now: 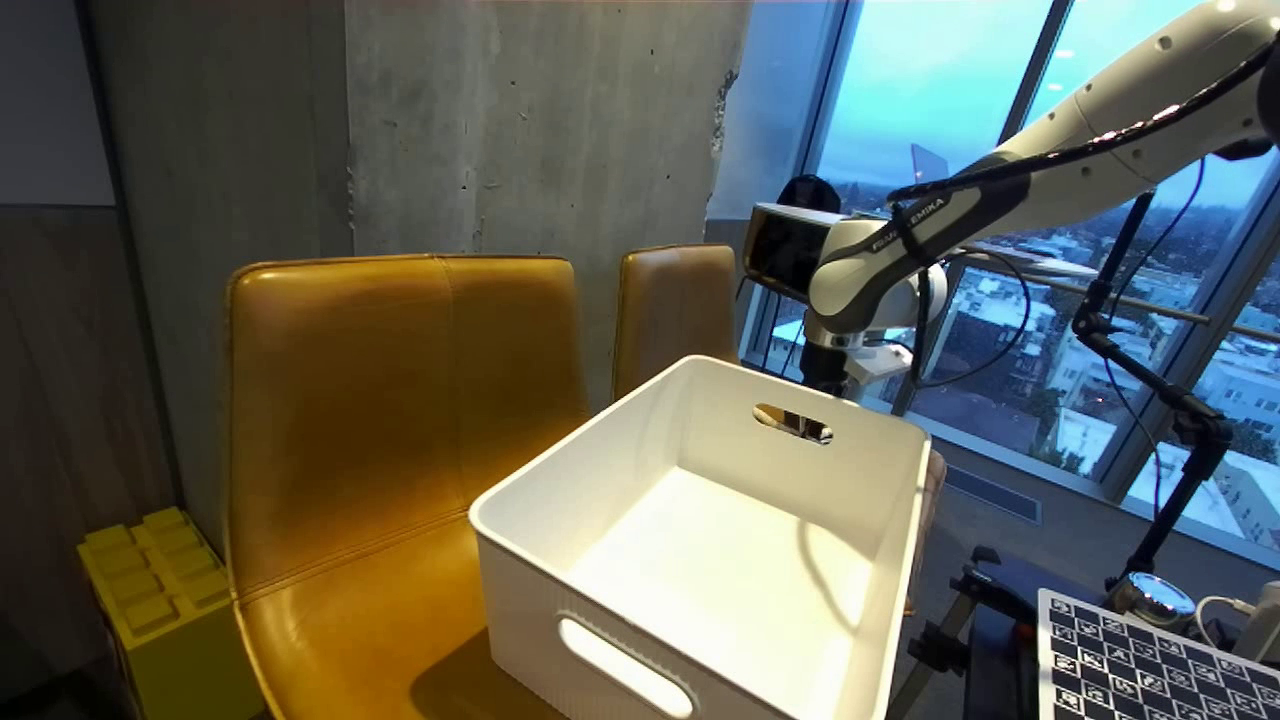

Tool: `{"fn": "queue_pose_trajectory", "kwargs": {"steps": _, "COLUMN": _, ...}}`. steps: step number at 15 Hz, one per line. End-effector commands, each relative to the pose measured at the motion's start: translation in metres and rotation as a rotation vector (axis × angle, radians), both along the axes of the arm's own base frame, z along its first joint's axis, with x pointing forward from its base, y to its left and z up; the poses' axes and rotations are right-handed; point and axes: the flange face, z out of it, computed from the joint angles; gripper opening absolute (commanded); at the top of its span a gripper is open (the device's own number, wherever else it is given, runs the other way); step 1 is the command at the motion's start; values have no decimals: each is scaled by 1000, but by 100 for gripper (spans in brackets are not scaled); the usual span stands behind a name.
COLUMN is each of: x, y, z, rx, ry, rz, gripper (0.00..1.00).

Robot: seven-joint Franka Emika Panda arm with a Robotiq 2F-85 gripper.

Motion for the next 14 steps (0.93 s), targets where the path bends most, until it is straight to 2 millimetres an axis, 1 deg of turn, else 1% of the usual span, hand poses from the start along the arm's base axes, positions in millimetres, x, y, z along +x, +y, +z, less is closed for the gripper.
{"fn": "queue_pose_trajectory", "kwargs": {"steps": 1, "x": 6, "y": 6, "z": 11, "rx": 6, "ry": 1, "rz": 8, "gripper": 15}}
{"fn": "queue_pose_trajectory", "kwargs": {"steps": 3, "x": 8, "y": 13, "z": 16, "rx": 5, "ry": -2, "rz": 19, "gripper": 1}}
{"fn": "queue_pose_trajectory", "kwargs": {"steps": 5, "x": 9, "y": 19, "z": 27, "rx": 0, "ry": -11, "rz": 31, "gripper": 0}}
{"fn": "queue_pose_trajectory", "kwargs": {"steps": 6, "x": 11, "y": 22, "z": 36, "rx": -1, "ry": -16, "rz": 36, "gripper": 3}}
{"fn": "queue_pose_trajectory", "kwargs": {"steps": 7, "x": 12, "y": 25, "z": 47, "rx": -3, "ry": -21, "rz": 41, "gripper": 3}}
{"fn": "queue_pose_trajectory", "kwargs": {"steps": 9, "x": 15, "y": 36, "z": 82, "rx": -14, "ry": -37, "rz": 50, "gripper": 3}}
{"fn": "queue_pose_trajectory", "kwargs": {"steps": 10, "x": 15, "y": 44, "z": 109, "rx": -20, "ry": -49, "rz": 60, "gripper": 3}}
{"fn": "queue_pose_trajectory", "kwargs": {"steps": 11, "x": 16, "y": 49, "z": 127, "rx": -25, "ry": -68, "rz": 73, "gripper": 3}}
{"fn": "queue_pose_trajectory", "kwargs": {"steps": 14, "x": 14, "y": 70, "z": 193, "rx": -51, "ry": -141, "rz": 125, "gripper": 3}}
